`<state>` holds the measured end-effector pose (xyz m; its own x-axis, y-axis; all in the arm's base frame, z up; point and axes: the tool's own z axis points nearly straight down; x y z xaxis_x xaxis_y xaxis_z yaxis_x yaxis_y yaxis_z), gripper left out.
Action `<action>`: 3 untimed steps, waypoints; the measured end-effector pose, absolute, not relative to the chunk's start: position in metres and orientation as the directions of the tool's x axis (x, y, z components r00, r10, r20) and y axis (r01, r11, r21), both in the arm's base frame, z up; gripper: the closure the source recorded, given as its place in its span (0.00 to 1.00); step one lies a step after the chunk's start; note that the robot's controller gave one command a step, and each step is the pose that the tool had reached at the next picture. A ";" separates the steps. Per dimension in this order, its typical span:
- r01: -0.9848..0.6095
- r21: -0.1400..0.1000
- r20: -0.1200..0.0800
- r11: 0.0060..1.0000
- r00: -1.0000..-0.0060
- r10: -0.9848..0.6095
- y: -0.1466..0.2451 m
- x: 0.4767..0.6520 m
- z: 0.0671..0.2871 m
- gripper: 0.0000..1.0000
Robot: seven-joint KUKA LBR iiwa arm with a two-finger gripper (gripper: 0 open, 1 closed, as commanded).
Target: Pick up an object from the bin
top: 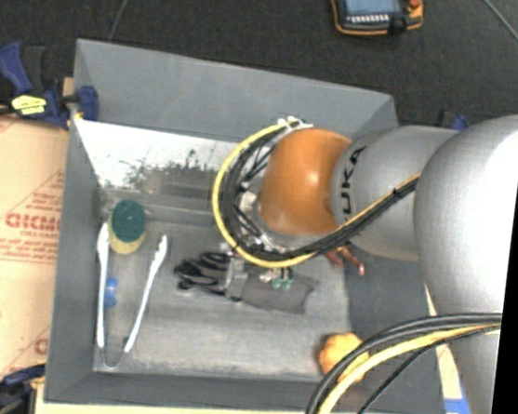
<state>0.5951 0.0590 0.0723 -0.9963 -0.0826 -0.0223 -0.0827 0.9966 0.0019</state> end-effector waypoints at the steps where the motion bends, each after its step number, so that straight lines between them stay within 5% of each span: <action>1: -0.082 0.002 -0.022 0.997 -0.996 -0.082 0.059 0.595 0.072 1.00; 3: -0.081 0.002 -0.019 0.997 -0.997 -0.081 0.059 0.594 0.091 1.00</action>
Offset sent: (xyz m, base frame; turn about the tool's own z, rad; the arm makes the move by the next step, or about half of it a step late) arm 0.0002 -0.0001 0.0067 0.0004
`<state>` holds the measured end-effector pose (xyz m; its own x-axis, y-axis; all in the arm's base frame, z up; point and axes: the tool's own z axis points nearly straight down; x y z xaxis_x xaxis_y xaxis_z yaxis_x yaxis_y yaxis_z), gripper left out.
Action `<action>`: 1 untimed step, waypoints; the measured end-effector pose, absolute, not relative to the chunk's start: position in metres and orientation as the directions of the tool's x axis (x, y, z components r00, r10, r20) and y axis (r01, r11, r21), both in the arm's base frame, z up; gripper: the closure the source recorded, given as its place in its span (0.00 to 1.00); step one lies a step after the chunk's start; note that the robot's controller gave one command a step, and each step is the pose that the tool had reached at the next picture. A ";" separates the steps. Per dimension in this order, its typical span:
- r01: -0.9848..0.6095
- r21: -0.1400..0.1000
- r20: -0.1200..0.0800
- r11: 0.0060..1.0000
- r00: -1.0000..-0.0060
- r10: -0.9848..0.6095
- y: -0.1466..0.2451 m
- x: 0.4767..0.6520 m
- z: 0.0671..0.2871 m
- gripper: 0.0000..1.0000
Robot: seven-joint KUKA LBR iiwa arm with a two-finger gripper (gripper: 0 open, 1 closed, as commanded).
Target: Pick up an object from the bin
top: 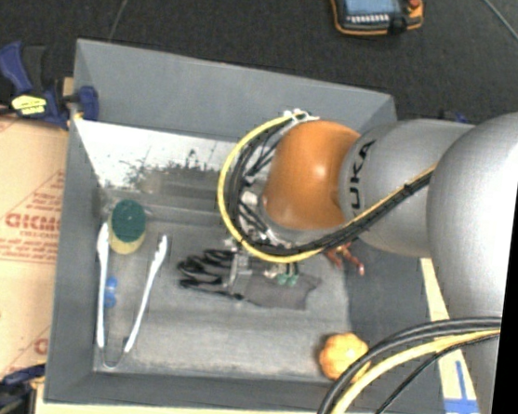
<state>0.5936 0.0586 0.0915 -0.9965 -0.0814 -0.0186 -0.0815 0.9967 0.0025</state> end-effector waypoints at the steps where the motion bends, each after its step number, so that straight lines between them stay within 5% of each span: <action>1: -0.081 0.002 -0.023 0.997 -0.996 -0.081 0.059 0.595 0.119 1.00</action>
Offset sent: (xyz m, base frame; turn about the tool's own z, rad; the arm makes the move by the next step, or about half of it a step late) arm 0.0012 -0.0001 0.0872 0.0001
